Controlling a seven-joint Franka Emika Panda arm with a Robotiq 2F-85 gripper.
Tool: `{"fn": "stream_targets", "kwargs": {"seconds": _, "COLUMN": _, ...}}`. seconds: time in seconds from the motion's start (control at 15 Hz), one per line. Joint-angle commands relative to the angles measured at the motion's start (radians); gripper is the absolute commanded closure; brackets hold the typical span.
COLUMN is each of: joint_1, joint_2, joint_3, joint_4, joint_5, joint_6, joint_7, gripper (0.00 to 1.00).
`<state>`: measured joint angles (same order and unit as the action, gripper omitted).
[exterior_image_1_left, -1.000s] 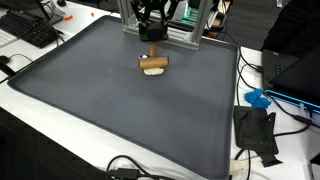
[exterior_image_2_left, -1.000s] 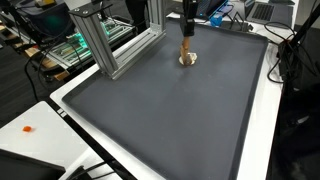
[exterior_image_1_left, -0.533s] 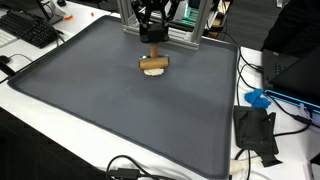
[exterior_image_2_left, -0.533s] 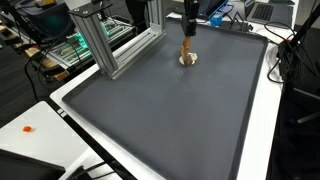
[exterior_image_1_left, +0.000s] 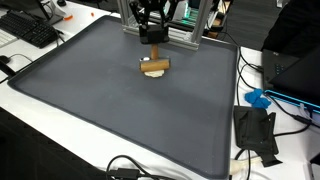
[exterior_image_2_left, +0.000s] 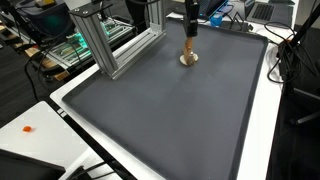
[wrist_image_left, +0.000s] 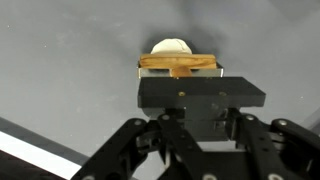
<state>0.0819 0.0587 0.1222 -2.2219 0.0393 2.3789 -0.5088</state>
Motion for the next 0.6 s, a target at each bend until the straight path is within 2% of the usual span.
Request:
{"fn": "stream_targets", "kwargs": {"seconds": 0.0, "joint_1": 0.011, "joint_2": 0.057, "joint_3": 0.015, "joint_4": -0.052, "joint_5": 0.069, "joint_6": 0.070, "joint_7": -0.045, "gripper": 0.78}}
{"fn": "stream_targets", "kwargs": {"seconds": 0.53, "joint_1": 0.017, "joint_2": 0.065, "joint_3": 0.022, "joint_4": -0.059, "joint_5": 0.079, "joint_6": 0.083, "joint_7": -0.065, "gripper": 0.78}}
